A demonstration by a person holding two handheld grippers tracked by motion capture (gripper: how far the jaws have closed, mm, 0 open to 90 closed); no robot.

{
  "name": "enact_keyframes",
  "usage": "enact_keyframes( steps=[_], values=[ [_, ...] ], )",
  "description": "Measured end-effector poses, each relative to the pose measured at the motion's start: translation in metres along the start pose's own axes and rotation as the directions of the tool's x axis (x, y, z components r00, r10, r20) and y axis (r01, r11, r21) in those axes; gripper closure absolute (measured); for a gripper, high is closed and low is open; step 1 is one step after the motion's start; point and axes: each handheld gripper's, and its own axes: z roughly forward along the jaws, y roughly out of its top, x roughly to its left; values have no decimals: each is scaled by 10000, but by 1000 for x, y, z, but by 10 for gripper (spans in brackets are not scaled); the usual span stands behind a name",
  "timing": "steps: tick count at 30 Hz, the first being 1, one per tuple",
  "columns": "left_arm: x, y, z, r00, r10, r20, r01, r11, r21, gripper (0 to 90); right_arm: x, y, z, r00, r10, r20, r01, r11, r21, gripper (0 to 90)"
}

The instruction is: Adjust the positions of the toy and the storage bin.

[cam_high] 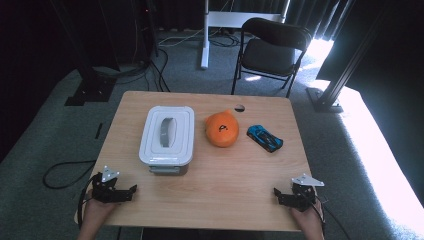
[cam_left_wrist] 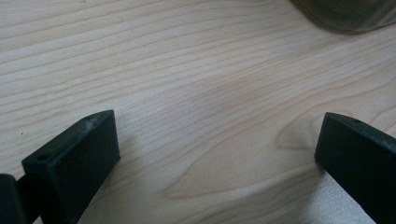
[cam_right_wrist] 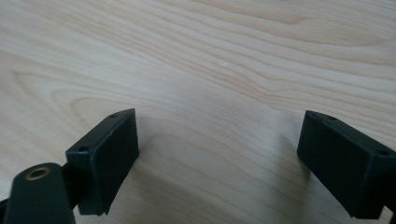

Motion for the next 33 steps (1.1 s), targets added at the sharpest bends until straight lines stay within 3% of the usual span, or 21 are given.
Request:
enact_keyframes(
  steps=[5,9,33],
  values=[
    [1,0,0,9999,99,95,-99,9999,17,1,0,-1,-1,9998,139,126,-139,9999,8,119],
    [-1,0,0,9999,-83,-79,83,10000,27,1,-1,-2,-2,9996,228,193,-229,9997,0,119],
    [-1,0,0,10000,-70,-70,70,10000,28,2,-4,3,2,9993,253,261,-255,9997,71,119]
  ],
)
